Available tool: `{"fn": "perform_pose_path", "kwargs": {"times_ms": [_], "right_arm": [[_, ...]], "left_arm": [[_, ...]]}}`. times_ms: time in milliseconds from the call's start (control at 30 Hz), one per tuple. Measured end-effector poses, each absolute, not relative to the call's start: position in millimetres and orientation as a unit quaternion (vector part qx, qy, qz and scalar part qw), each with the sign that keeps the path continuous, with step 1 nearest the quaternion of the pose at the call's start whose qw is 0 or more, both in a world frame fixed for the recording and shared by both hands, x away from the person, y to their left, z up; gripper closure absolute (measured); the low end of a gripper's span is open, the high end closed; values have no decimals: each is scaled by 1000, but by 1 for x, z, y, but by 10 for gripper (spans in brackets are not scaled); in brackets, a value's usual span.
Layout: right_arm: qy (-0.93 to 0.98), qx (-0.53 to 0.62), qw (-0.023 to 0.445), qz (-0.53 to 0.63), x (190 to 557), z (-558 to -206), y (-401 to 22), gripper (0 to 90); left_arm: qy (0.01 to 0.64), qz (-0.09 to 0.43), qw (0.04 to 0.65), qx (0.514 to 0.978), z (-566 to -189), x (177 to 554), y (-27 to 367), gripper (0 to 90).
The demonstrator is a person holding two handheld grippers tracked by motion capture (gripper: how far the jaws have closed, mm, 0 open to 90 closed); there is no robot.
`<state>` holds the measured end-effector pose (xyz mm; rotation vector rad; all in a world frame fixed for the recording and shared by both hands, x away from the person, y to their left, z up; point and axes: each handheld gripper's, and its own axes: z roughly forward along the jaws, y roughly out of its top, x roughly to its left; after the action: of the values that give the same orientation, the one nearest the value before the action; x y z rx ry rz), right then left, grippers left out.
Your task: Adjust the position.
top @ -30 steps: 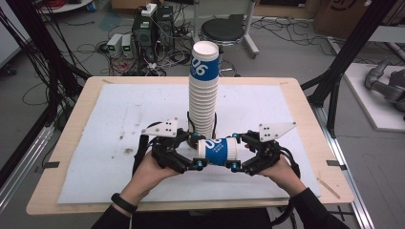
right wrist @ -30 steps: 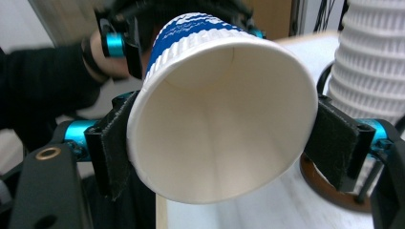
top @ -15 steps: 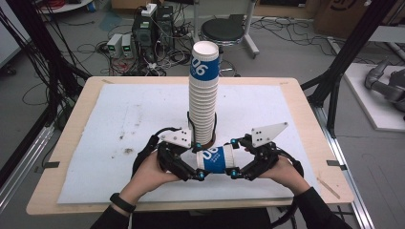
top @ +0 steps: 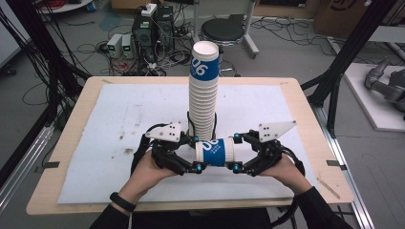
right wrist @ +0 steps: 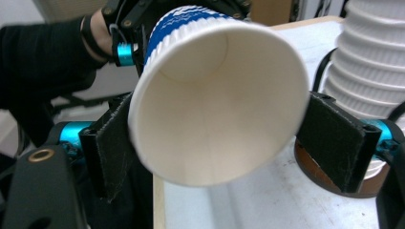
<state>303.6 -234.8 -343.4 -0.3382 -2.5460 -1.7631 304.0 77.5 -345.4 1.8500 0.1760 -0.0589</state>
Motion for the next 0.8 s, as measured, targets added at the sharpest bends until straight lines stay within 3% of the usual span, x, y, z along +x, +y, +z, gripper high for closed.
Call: {"fn": "perform_pose_path", "kwargs": {"times_ms": [467,800], "right_arm": [[-792,-129,41,-596,304,-344,-231,144],[-796,-107,35,-594,304,-342,-234,227]], "left_arm": [[70,-27,645,761,-347,303,79,299],[74,-40,613,786,-351,303,73,296]]}}
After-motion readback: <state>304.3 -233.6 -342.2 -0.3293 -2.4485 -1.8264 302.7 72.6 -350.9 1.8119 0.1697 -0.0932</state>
